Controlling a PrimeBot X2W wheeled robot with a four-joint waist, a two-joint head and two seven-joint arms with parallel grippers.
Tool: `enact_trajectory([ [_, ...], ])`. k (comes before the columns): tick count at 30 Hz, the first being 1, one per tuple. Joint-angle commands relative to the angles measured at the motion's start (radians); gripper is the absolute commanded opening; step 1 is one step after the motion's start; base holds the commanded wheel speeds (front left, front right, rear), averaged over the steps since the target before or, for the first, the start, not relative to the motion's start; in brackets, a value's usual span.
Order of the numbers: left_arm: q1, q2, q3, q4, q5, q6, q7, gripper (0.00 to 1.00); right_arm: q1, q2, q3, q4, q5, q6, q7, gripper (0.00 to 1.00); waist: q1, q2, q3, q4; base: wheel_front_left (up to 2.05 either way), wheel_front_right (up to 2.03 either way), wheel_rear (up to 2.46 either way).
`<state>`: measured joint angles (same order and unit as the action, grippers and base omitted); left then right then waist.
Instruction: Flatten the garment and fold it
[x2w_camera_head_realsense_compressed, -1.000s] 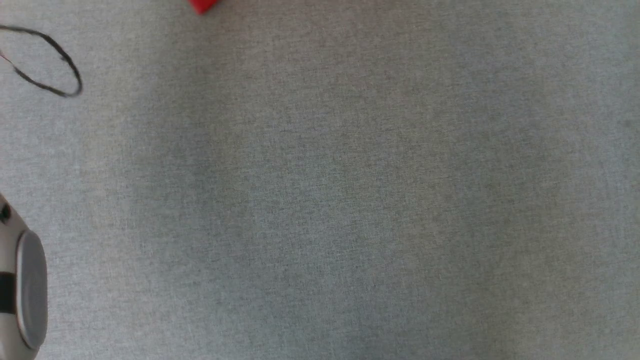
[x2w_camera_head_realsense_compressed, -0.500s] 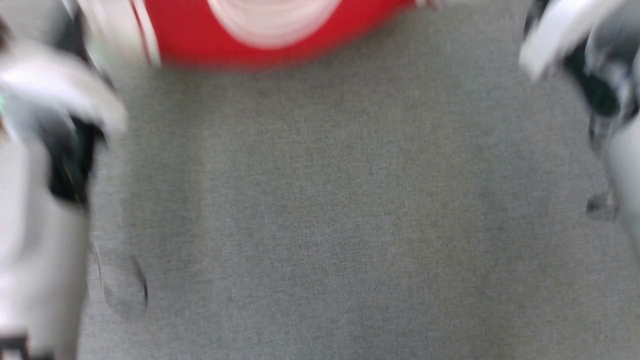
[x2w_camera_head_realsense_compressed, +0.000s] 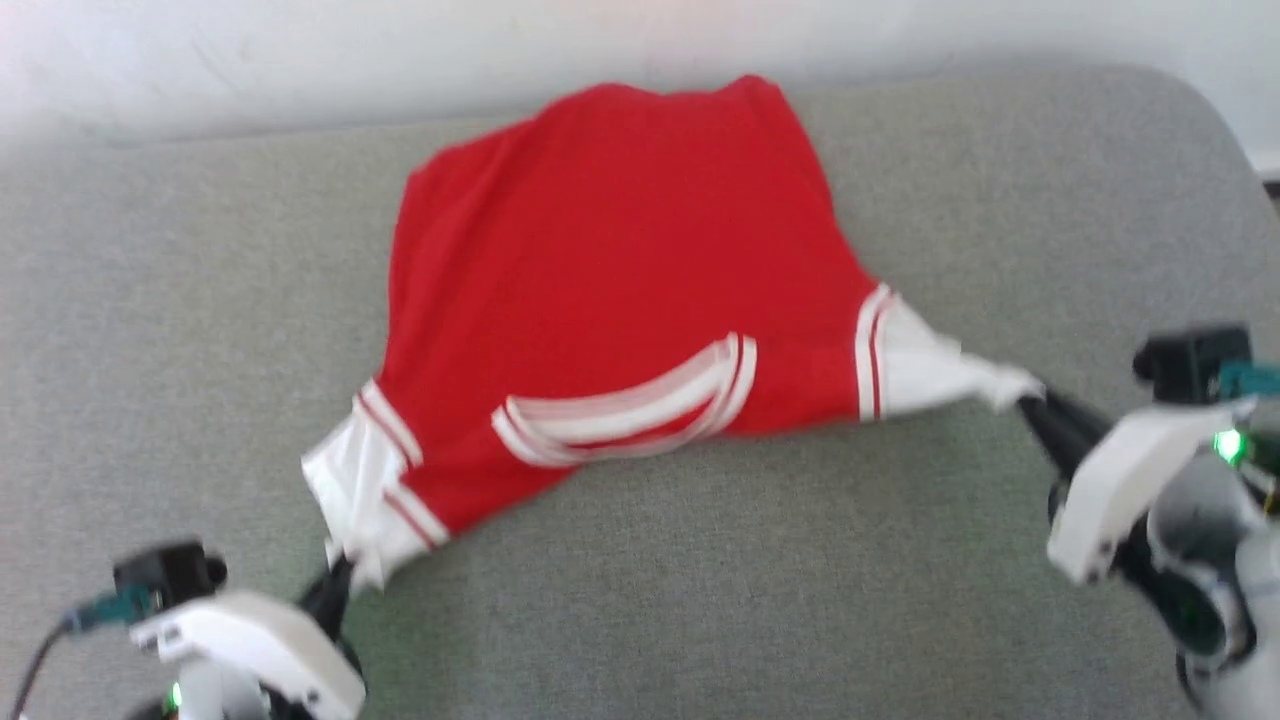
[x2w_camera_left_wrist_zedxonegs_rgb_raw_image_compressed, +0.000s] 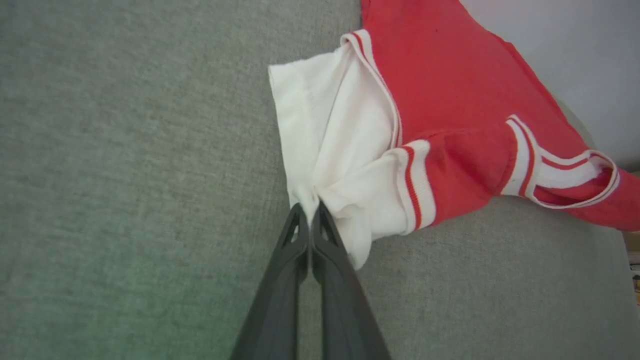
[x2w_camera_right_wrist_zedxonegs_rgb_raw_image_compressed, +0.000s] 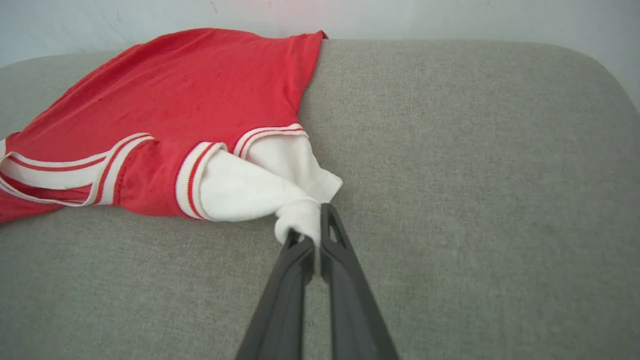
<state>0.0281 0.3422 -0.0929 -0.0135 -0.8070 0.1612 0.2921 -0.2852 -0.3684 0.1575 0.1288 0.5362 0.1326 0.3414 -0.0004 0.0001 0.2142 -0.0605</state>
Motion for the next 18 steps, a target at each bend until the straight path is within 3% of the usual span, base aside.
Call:
enact_trajectory([
  [1,0.048,-0.007,0.007,-0.019,-0.013,0.015,0.01,0.0,0.054,0.021,-0.024,-0.032,-0.021,-0.002,0.026,0.0,0.0004,-0.0001,-0.055,0.011,0.0,0.0,0.0],
  [6,0.184,-0.004,0.005,-0.065,-0.018,0.059,0.043,0.0,0.227,0.083,-0.103,-0.129,-0.115,-0.002,0.151,0.0,0.0004,-0.0001,-0.086,0.007,0.0,0.0,0.0],
  [12,0.26,-0.001,-0.005,-0.088,0.005,0.099,0.049,0.0,0.405,0.202,-0.209,-0.183,-0.208,-0.002,0.289,0.0,0.0004,-0.0001,-0.116,0.007,0.0,0.0,0.0],
  [18,0.276,-0.007,-0.029,-0.072,0.03,0.117,0.045,0.0,0.49,0.283,-0.25,-0.171,-0.251,-0.002,0.3,0.0,0.0004,-0.0001,-0.115,0.002,0.0,0.0,0.0],
])
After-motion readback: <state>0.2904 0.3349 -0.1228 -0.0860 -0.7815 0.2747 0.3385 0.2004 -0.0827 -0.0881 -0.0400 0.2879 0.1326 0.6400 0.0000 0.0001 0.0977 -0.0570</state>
